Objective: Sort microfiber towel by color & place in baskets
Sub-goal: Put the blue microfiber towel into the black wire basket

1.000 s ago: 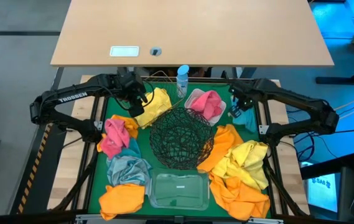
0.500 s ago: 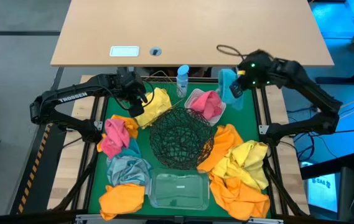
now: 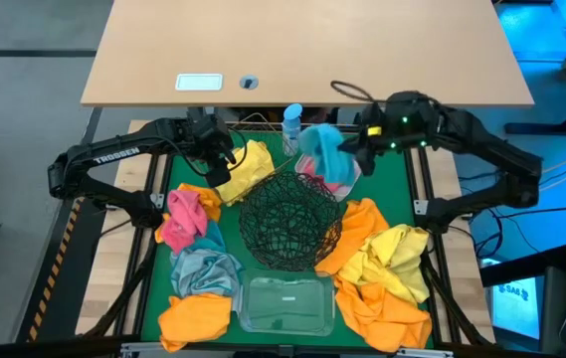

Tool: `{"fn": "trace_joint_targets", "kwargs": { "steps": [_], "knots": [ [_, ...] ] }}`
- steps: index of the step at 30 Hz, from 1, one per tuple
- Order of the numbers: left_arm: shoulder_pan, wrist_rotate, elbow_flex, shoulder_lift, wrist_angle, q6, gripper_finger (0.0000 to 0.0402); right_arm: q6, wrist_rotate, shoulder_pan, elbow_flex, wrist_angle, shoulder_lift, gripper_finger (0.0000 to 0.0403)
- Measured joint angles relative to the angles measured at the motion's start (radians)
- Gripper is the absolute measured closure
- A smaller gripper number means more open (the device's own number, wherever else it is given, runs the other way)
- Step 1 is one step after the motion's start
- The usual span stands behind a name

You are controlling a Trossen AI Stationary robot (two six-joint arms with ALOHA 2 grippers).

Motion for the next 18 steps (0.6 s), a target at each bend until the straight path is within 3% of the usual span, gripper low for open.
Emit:
{"fn": "trace_joint_targets", "kwargs": {
  "steps": [10,18],
  "knots": [
    [-0.001,0.0,0.0,-0.01,0.006,0.056,0.023,-0.016,0.071,0.226,0.0,0.051,0.161,0.0401],
    [-0.017,0.007,0.0,-0.073,-0.019,0.065,0.023,-0.075,0.078,0.304,0.0,0.071,0.367,0.04]
  ]
}}
